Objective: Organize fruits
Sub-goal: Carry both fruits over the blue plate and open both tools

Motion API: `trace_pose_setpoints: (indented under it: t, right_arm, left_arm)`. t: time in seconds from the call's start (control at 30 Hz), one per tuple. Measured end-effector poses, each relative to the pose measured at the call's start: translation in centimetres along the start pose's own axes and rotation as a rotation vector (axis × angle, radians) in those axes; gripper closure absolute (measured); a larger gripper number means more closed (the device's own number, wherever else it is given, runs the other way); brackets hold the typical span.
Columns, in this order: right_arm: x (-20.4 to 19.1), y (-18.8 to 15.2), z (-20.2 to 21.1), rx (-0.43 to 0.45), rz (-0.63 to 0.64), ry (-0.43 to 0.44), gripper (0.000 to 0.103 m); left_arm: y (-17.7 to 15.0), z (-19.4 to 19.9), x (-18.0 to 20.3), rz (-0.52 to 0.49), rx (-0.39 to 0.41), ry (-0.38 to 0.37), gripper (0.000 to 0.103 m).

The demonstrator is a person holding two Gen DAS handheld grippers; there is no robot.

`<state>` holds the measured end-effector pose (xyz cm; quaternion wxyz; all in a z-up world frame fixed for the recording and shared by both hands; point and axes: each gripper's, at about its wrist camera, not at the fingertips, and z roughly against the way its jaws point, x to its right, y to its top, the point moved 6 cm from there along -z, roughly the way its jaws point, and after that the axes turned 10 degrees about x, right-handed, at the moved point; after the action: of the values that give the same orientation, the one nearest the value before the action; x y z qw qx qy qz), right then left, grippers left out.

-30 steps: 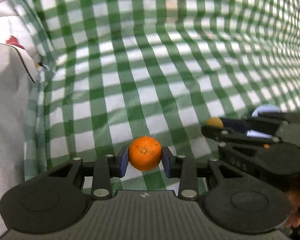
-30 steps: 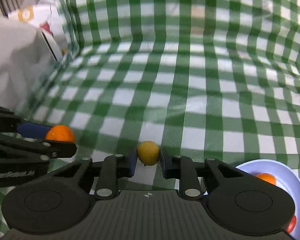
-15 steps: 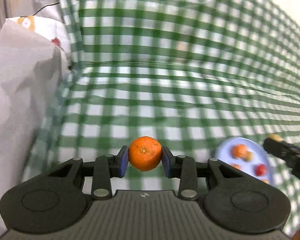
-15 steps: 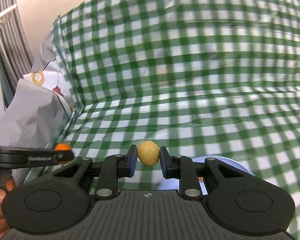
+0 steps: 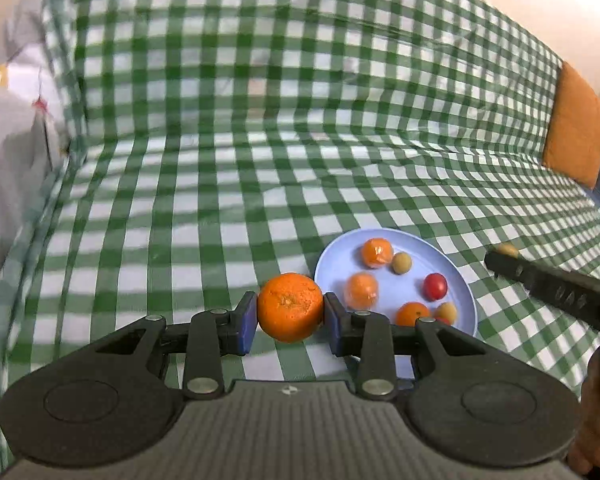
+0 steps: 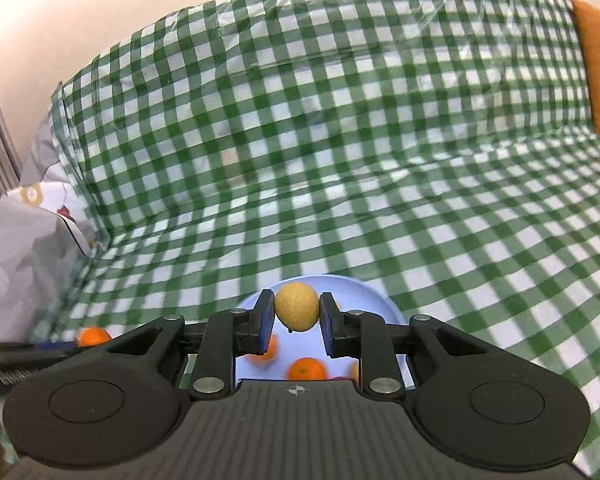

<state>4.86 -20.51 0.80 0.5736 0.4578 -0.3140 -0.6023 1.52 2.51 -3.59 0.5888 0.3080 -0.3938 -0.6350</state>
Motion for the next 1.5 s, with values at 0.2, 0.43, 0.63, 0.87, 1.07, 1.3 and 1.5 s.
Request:
trace_pose_setpoints:
  t: [0.2, 0.43, 0.63, 0.87, 1.07, 1.3, 1.5]
  right_arm:
    - [2.1, -1.3, -1.9, -0.039, 0.004, -0.033, 0.078]
    - [2.6, -1.6, -3.8, -0.064, -0.005, -0.024, 0.078]
    - [3.1, -1.5, -4.6, -0.08, -0.005, -0.021, 0.078]
    - [3.4, -1.4, -4.8, -0.074, -0.034, -0.029, 0.078]
    - [2.5, -1.4, -5.0, -0.07, -0.003, -0.013, 0.078]
    - [2.3, -1.5, -5.3, -0.081, 0.014, -0.013, 0.064]
    - [3.0, -1.3, -5.1, -0.068, -0.007, -0.048, 0.035]
  left_arm:
    - [0.4, -1.7, 0.7, 0.026, 0.019, -0.028, 0.065]
    - [0.1, -3.2, 3.1, 0.002, 0.031, -0.069, 0.064]
    - [-0.1, -4.3, 4.7, -0.031, 0.021, -0.092, 0.064]
    - [-0.5, -4.9, 5.3, -0.046, 0.009, -0.103, 0.064]
    - [-0.8, -4.6, 5.9, -0.066, 0.021, -0.12, 0.064]
    - [-0.6, -4.4, 6.5, -0.069, 0.04, -0.151, 0.05]
    - [0.0, -4.0, 6.0, -0.058, 0.066, -0.13, 0.037]
